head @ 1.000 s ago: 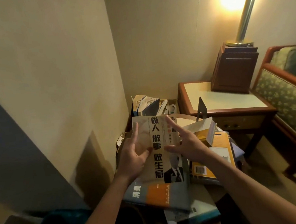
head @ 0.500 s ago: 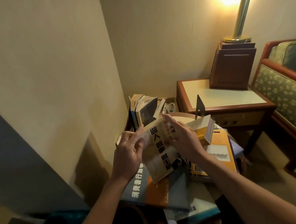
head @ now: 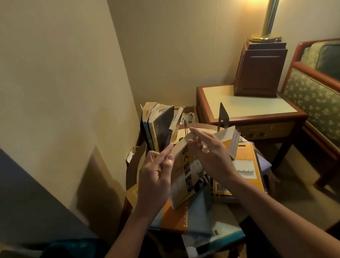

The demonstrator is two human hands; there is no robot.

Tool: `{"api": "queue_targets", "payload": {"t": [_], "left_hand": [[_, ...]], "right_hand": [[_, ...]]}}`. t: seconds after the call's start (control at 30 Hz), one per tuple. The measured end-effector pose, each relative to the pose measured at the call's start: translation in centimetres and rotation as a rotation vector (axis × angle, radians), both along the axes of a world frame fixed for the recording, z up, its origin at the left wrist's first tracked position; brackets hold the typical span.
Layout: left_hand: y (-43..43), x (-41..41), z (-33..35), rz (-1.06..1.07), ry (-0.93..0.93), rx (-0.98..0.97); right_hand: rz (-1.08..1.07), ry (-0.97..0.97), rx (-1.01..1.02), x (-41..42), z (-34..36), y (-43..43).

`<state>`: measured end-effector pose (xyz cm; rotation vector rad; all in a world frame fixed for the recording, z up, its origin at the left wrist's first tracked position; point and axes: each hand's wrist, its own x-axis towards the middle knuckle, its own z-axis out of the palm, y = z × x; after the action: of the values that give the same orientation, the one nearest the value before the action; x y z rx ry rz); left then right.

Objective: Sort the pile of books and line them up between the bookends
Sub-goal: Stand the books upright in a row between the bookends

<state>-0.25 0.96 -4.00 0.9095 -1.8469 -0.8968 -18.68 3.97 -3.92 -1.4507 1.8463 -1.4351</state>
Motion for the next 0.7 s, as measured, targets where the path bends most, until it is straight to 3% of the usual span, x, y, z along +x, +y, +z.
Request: {"api": "queue_targets", "payload": {"t": [0.2, 0.33, 0.43, 0.5, 0.7], "left_hand": [[2.6, -1.4, 0.1, -0.086, 0.068, 0.121], [3.7, -1.5, 0.3, -0.181, 0.227, 0.372], [4.0, -1.7, -0.2, -0.131, 0.100, 0.426], [4.0, -2.1, -0.8, -0.145, 0.119, 0.484], [4.3, -3.1, -1.6, -0.302, -0.039, 0.317]], "right_hand": [[0.045, -0.146, 0.165, 0.8, 1.6, 1.7], [0.032, -0.225, 0.202, 1.4, 2.0, 2.4], [0.027, -0.330, 0.195, 1.6, 2.1, 2.6], [0.035, -0.318, 0.198, 1.6, 2.2, 2.7], [0.012, -0.206, 0.169, 0.9, 2.0, 2.9]]}}
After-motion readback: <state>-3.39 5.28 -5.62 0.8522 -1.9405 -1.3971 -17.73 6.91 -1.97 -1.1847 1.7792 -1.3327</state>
